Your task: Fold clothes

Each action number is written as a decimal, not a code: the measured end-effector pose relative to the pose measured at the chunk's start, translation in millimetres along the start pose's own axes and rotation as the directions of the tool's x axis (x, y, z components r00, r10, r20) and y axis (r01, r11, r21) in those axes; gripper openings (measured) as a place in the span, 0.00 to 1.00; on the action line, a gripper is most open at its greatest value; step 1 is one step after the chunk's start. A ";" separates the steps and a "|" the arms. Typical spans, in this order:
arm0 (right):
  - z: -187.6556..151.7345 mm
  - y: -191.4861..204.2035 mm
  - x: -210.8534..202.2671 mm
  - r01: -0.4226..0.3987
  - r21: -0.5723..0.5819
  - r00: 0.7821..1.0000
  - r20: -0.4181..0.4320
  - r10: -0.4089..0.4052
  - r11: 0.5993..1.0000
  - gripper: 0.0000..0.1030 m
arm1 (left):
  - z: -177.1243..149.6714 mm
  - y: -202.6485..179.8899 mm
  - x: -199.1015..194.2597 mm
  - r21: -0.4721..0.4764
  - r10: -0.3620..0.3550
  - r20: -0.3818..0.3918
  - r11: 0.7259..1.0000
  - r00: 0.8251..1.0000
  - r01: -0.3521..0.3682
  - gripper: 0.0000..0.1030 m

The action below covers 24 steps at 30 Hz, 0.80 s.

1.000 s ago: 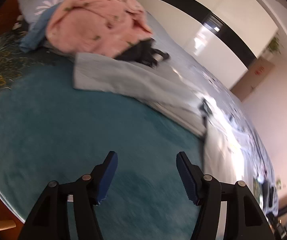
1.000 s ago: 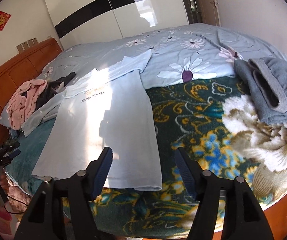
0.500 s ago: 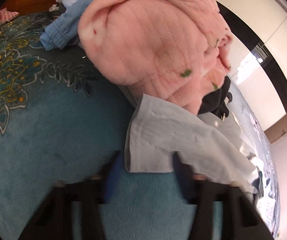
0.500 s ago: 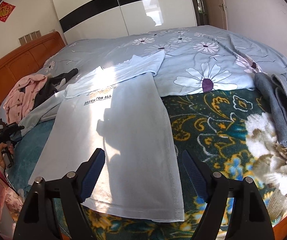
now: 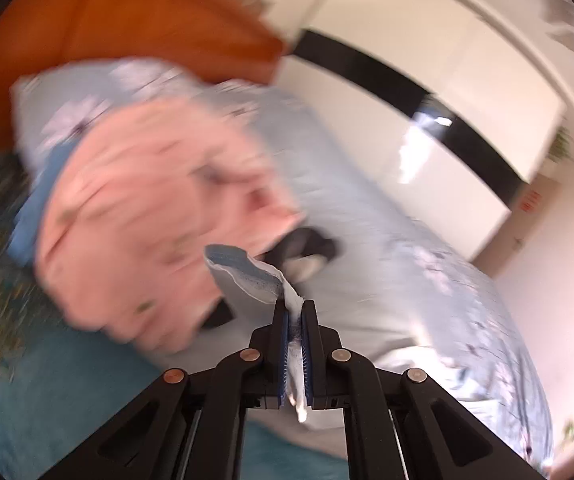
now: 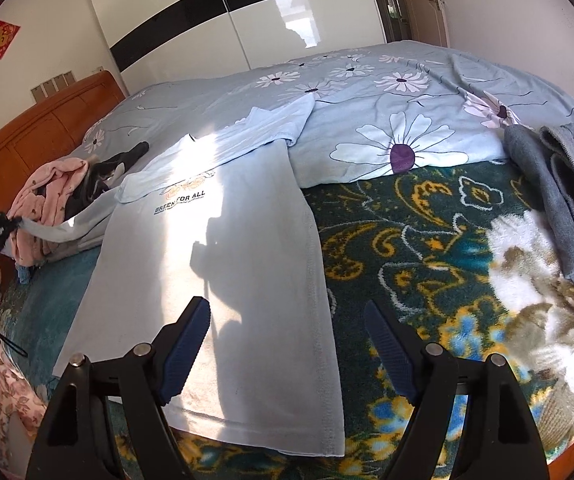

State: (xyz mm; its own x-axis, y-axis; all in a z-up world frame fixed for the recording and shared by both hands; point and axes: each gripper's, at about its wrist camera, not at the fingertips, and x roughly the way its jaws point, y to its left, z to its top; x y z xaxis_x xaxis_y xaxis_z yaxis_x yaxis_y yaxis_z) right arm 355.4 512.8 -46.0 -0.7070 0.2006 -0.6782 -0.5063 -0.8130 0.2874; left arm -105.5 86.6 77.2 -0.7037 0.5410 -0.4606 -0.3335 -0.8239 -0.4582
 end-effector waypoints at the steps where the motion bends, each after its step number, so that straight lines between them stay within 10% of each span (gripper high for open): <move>1: 1.1 -0.9 0.3 -0.008 0.002 1.000 0.005 0.008 1.000 0.78 | 5.9 -28.7 2.0 0.040 -0.052 0.002 0.998 0.999 0.052 0.06; 5: 4.7 -6.5 -1.2 -0.021 -0.002 0.999 0.028 0.021 1.000 0.78 | 6.4 -137.7 27.3 0.152 -0.220 -0.067 0.962 0.973 0.228 0.06; 10: 7.8 -23.7 -6.3 -0.024 0.028 0.998 0.054 0.023 0.999 0.78 | -43.3 -239.9 63.6 0.257 -0.267 -0.197 0.914 0.943 0.312 0.07; 17: 3.9 -44.8 -6.4 0.003 0.020 0.999 0.041 -0.004 1.000 0.78 | -164.5 -344.4 117.8 0.310 -0.249 -0.439 0.860 0.863 0.406 0.07; 24: 2.4 -61.5 -7.5 0.031 0.025 0.999 0.017 -0.031 0.999 0.78 | -243.4 -367.5 164.1 0.327 -0.158 -0.577 0.854 0.802 0.404 0.08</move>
State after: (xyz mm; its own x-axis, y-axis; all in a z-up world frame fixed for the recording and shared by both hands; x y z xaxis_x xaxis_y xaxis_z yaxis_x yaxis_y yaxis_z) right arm 390.6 562.6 -56.9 -0.6991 0.2351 -0.6753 -0.5401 -0.7924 0.2834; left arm 54.3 519.3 -15.0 -0.1496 0.6609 -0.7354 -0.7742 -0.5409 -0.3287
